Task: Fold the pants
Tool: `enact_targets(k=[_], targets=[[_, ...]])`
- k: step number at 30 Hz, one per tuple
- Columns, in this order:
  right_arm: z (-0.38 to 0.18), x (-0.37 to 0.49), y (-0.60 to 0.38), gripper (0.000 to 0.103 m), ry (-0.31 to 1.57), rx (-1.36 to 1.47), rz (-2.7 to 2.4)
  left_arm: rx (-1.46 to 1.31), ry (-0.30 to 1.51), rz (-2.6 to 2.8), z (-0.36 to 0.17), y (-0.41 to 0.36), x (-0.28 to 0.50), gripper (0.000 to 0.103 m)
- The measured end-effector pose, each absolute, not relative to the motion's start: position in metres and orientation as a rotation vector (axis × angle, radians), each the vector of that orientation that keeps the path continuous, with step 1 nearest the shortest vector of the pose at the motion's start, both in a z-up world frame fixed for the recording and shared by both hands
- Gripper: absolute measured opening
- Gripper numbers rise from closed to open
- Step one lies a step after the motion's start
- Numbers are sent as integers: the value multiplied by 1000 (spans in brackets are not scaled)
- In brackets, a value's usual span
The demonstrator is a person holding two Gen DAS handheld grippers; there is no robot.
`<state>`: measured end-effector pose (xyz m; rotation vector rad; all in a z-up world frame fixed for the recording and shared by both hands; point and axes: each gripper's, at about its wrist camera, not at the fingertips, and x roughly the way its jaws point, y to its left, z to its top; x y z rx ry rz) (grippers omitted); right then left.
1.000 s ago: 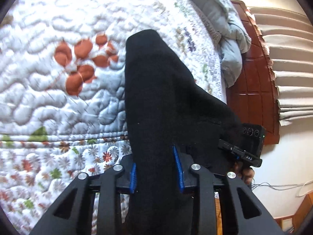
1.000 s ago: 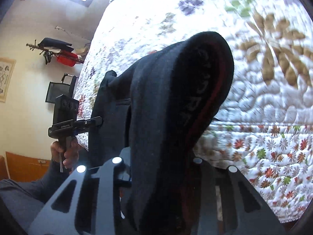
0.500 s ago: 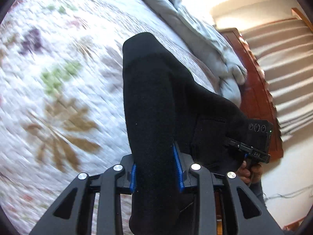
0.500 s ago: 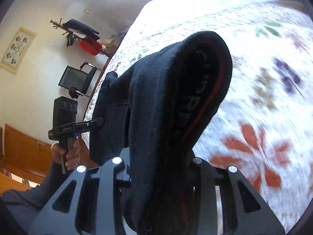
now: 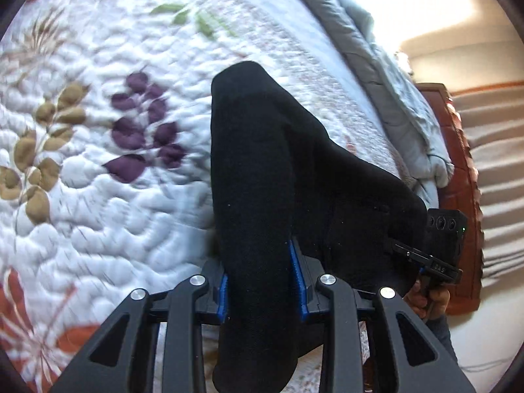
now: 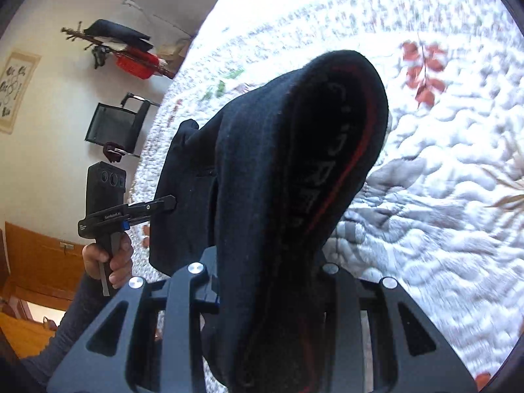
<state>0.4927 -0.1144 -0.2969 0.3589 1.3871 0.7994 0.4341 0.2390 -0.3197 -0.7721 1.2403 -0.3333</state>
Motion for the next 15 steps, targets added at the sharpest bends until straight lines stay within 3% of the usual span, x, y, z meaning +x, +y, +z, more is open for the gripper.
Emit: enact_targets(k=[7, 10, 12, 15], targets=[[-335, 503, -133, 33, 1414, 490, 797, -842, 1244, -363, -353, 246, 433, 36], [-340, 502, -143, 44, 1430, 527, 802, -848, 1240, -366, -353, 250, 432, 39], [-333, 499, -146, 57, 1432, 500, 766, -804, 1233, -347, -345, 257, 428, 46], [-299, 498, -161, 52, 1342, 427, 653, -656, 1129, -206, -306, 265, 409, 69]])
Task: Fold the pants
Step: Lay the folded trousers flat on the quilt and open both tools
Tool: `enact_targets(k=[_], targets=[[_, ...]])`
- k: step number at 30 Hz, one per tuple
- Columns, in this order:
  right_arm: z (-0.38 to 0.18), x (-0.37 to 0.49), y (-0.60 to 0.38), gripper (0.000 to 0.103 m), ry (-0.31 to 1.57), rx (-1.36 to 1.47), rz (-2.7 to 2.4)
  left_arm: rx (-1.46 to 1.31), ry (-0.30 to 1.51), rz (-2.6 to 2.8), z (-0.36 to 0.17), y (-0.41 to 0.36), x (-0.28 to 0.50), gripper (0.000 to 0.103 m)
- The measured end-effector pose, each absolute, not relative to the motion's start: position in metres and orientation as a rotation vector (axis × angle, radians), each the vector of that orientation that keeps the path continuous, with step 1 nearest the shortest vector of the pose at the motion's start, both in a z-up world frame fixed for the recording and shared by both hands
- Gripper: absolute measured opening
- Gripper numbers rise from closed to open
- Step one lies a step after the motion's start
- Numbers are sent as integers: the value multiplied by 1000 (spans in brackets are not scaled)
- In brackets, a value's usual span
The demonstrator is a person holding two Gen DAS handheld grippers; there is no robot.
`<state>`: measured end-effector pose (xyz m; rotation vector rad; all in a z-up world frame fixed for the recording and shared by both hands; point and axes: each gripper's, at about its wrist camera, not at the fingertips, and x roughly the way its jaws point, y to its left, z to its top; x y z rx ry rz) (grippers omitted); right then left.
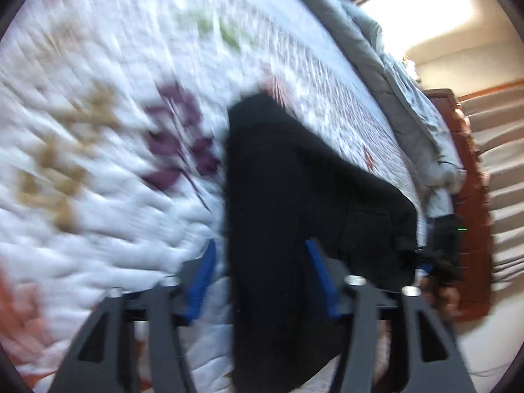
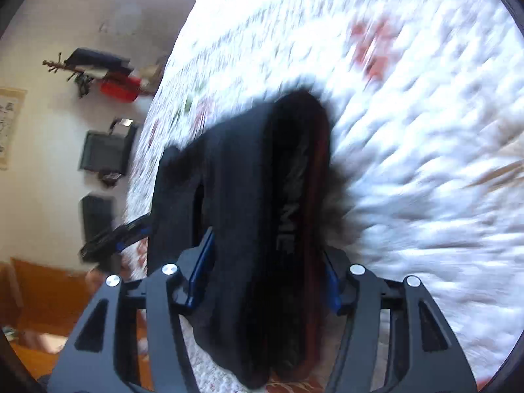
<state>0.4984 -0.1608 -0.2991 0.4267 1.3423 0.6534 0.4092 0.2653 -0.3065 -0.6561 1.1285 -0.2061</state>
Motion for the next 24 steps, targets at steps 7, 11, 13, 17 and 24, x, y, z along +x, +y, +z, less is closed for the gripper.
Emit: enact_targets(k=[7, 11, 13, 17, 24], targets=[[-203, 504, -115, 36, 1092, 311, 663, -651, 877, -101, -265, 259, 337, 78], [-241, 513, -14, 30, 1265, 283, 822, -674, 799, -82, -268, 226, 312, 78], [-266, 515, 11, 29, 1316, 275, 826, -673, 766, -88, -273, 214, 304, 78], [-318, 544, -3, 0, 1362, 318, 703, -663, 763, -89, -293, 197, 304, 78], [-291, 552, -97, 6, 1231, 537, 628, -612, 759, -28, -303, 198, 302, 79]])
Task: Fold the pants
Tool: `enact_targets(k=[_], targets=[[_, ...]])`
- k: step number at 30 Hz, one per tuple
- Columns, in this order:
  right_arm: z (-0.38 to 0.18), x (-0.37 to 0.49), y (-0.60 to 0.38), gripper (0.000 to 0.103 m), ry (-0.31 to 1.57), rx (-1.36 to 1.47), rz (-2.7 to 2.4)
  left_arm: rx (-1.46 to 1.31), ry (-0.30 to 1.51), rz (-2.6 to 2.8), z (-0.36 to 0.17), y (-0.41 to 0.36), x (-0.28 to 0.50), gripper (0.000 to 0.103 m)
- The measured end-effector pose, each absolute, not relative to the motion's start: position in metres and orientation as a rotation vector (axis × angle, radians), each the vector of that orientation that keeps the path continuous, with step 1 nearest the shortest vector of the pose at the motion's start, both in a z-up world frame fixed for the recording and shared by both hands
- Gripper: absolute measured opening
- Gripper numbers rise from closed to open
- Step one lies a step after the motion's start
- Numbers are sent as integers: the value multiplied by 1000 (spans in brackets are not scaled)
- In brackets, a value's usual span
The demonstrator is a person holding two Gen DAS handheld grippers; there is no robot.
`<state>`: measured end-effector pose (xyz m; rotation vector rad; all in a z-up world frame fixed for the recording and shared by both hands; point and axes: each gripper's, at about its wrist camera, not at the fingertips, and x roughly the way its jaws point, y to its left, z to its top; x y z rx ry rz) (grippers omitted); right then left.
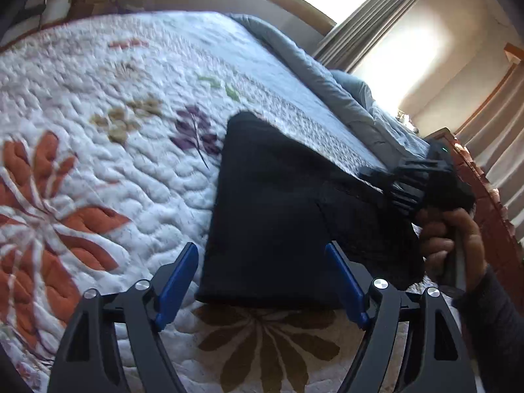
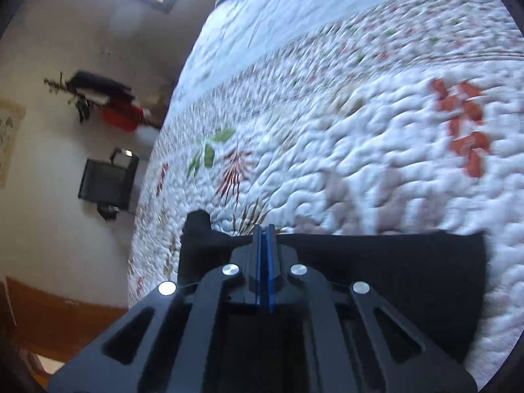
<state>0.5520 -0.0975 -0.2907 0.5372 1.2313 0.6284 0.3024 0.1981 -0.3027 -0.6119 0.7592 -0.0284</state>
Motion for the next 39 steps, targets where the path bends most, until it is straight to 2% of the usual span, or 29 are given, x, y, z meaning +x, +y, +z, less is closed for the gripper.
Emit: enact_targets(k=[3, 5, 8, 10, 11, 14, 17, 19, 22, 23, 26, 28, 30, 33, 39], targets=[[-279, 536, -135, 11, 1188, 615, 592, -516, 665, 23, -281, 192, 288, 81], [-292, 531, -146, 0, 1227, 606, 537, -466, 652, 25, -276, 185, 285, 84], [-307, 525, -166, 0, 1257, 585, 454, -441, 699, 8, -279, 177, 286, 84], [-290, 510, -171, 8, 1199, 625, 484, -424, 712, 4, -275, 177, 284, 84], [-277, 498, -173, 12, 1173, 616, 507, -418, 710, -1, -273, 177, 283, 88], [-249, 449, -166, 12, 1132, 498, 586, -342, 746, -5, -266, 170, 286, 94], [-272, 427, -168, 10, 1186, 466, 558, -319, 822, -15, -274, 167, 293, 94], [-306, 425, -171, 0, 1251, 447, 508, -345, 860, -19, -278, 169, 292, 94], [-319, 427, -184, 0, 1248, 552, 489, -386, 900, -6, -274, 178, 281, 94], [-309, 424, -185, 9, 1220, 563, 486, -391, 903, 1, -270, 182, 276, 94], [-276, 404, -187, 20, 1179, 540, 479, -369, 941, 39, -251, 191, 253, 94], [-253, 382, -188, 34, 1159, 479, 448, -357, 961, 58, -236, 194, 236, 99], [-226, 352, -192, 68, 1121, 431, 424, -318, 963, 87, -220, 192, 216, 99], [-187, 287, -192, 86, 1055, 342, 396, -192, 929, 131, -186, 178, 172, 99], [-142, 174, -192, 98, 993, 286, 339, -157, 812, 173, -117, 156, 82, 99]])
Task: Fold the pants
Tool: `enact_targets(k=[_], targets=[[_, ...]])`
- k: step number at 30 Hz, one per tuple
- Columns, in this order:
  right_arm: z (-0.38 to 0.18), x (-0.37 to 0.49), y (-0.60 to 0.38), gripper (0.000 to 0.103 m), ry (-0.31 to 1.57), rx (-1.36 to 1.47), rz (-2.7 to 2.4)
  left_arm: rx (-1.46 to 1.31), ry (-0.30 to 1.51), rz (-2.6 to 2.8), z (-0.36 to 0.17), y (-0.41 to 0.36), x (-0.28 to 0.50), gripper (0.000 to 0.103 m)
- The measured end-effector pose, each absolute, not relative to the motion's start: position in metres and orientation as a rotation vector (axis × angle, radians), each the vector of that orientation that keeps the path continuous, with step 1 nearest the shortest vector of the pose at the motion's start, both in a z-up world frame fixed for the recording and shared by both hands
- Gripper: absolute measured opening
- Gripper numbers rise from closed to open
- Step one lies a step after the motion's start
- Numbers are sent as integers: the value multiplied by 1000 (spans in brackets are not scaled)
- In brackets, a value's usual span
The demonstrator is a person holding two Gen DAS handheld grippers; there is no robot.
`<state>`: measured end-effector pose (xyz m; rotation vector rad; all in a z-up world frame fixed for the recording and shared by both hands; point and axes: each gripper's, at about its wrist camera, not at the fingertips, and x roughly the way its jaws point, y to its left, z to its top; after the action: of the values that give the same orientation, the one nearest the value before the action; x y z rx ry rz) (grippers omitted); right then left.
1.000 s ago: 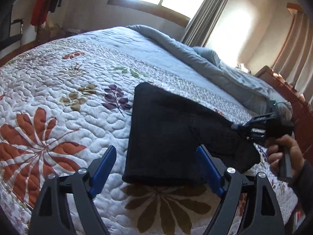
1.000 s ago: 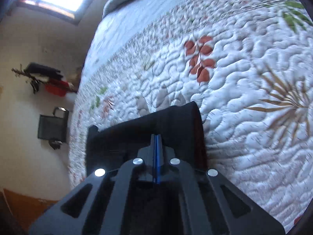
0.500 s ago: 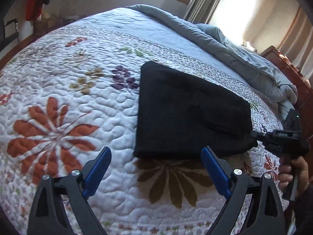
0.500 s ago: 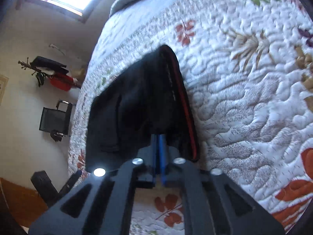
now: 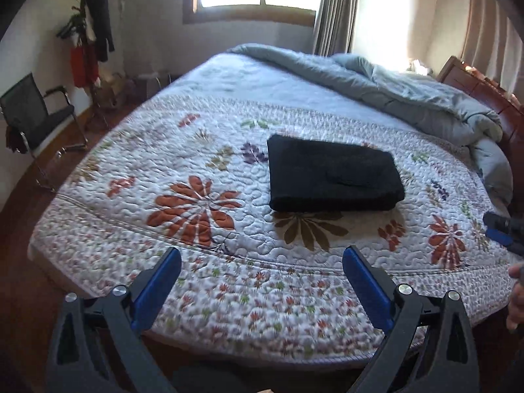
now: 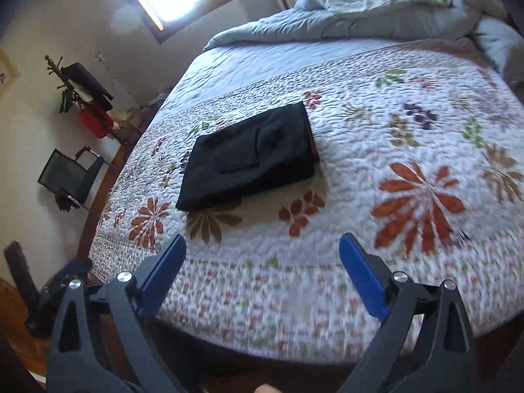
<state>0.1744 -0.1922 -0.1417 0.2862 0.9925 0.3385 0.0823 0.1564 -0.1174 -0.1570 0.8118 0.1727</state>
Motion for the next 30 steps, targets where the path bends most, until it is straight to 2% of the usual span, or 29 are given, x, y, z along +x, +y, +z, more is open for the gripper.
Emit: enact_targets(k=[3, 8, 20, 30], targets=[[-121, 126, -196, 99, 957, 280, 268, -173, 752, 169, -88, 148, 46, 99], [-79, 56, -191, 100, 868, 200, 263, -177, 770, 146, -54, 133, -8, 99], [34, -67, -158, 100, 635, 14, 247, -228, 661, 89, 19, 108, -119, 99], [47, -114, -154, 100, 571, -42, 190, -178, 634, 56, 36, 80, -154, 99]])
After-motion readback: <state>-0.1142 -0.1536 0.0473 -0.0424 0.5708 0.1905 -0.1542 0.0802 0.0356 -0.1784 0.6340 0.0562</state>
